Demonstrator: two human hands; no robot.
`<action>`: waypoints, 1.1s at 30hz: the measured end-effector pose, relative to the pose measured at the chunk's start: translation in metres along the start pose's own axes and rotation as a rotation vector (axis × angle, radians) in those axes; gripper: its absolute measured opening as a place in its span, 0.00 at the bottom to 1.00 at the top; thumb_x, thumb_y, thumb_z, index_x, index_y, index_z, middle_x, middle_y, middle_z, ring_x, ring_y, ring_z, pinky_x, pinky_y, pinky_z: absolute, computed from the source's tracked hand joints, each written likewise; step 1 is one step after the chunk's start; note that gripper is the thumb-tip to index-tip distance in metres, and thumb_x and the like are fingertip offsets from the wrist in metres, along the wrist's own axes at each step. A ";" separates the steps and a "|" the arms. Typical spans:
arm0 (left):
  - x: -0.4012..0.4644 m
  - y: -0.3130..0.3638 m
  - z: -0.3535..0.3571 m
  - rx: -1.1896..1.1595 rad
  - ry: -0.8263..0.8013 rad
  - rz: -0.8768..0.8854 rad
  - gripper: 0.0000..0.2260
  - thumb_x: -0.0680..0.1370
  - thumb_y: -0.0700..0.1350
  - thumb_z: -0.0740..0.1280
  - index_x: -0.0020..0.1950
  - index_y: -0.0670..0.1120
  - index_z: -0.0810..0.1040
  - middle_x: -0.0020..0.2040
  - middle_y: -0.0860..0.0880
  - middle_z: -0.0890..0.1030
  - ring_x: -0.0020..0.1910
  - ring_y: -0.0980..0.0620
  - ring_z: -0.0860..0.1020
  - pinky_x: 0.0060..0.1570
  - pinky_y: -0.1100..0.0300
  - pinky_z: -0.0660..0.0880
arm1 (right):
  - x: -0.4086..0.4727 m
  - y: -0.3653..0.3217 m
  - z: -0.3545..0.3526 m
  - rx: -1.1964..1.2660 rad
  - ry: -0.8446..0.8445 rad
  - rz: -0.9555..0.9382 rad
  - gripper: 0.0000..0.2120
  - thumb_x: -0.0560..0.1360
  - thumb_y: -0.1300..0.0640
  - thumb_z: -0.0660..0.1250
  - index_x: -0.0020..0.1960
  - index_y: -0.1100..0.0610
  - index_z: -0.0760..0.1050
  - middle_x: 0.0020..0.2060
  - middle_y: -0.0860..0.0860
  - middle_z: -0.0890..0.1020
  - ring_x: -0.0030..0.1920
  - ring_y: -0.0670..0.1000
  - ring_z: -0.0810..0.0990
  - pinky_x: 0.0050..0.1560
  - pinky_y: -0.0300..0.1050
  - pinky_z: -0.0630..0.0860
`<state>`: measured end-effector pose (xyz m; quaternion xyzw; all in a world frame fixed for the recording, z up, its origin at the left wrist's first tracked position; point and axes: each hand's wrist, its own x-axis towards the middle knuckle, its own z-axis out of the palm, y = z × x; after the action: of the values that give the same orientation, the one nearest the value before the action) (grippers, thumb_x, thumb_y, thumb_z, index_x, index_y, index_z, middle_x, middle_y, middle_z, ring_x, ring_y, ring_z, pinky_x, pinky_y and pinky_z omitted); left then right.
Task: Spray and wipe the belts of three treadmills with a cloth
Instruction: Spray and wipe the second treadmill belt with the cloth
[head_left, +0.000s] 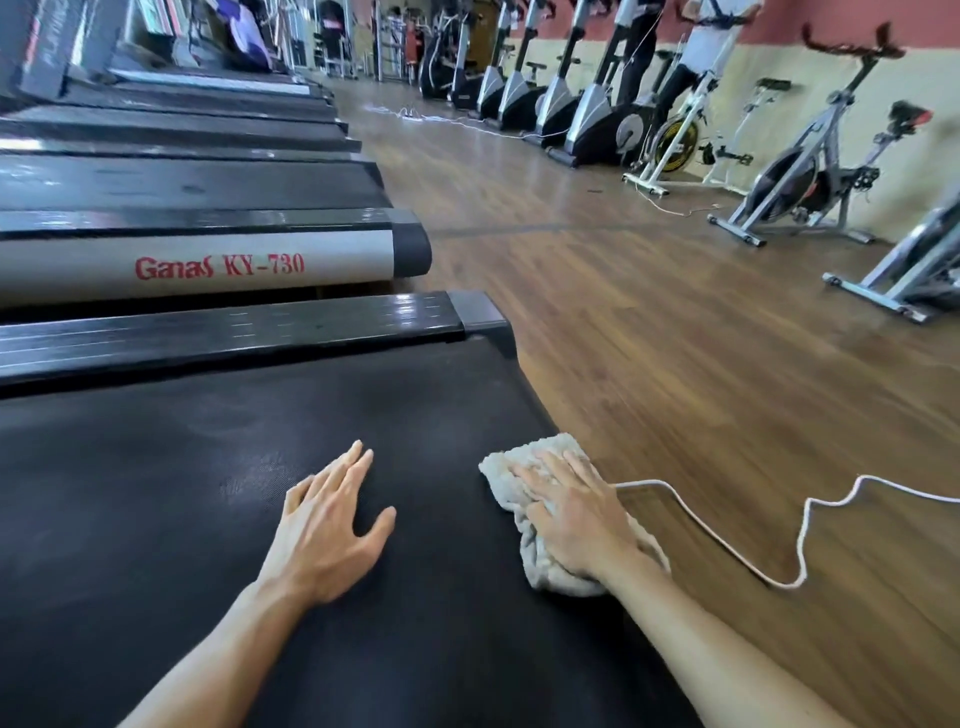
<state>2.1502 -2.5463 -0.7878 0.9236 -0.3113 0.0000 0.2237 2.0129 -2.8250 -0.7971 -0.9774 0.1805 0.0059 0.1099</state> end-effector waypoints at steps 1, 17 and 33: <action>0.009 -0.003 0.002 0.003 -0.009 0.004 0.43 0.70 0.70 0.45 0.82 0.53 0.56 0.82 0.57 0.52 0.81 0.59 0.51 0.78 0.58 0.45 | 0.024 -0.009 0.000 -0.019 0.030 0.030 0.32 0.75 0.39 0.40 0.78 0.34 0.61 0.81 0.43 0.61 0.81 0.52 0.54 0.81 0.53 0.49; 0.076 -0.028 0.037 0.210 -0.061 -0.018 0.45 0.70 0.70 0.33 0.84 0.51 0.42 0.82 0.55 0.37 0.80 0.60 0.36 0.79 0.51 0.39 | 0.123 -0.029 0.005 -0.003 0.059 -0.079 0.24 0.83 0.47 0.53 0.78 0.34 0.62 0.83 0.43 0.56 0.82 0.50 0.49 0.81 0.53 0.45; 0.079 -0.029 0.036 0.252 -0.058 -0.004 0.45 0.69 0.69 0.30 0.83 0.51 0.40 0.82 0.55 0.36 0.80 0.59 0.36 0.79 0.51 0.40 | 0.133 -0.060 0.004 0.028 -0.066 -0.293 0.26 0.81 0.46 0.53 0.78 0.37 0.65 0.82 0.40 0.55 0.83 0.46 0.45 0.81 0.51 0.38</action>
<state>2.2252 -2.5861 -0.8217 0.9446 -0.3134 0.0121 0.0968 2.1586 -2.8162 -0.7946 -0.9909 0.0321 0.0193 0.1292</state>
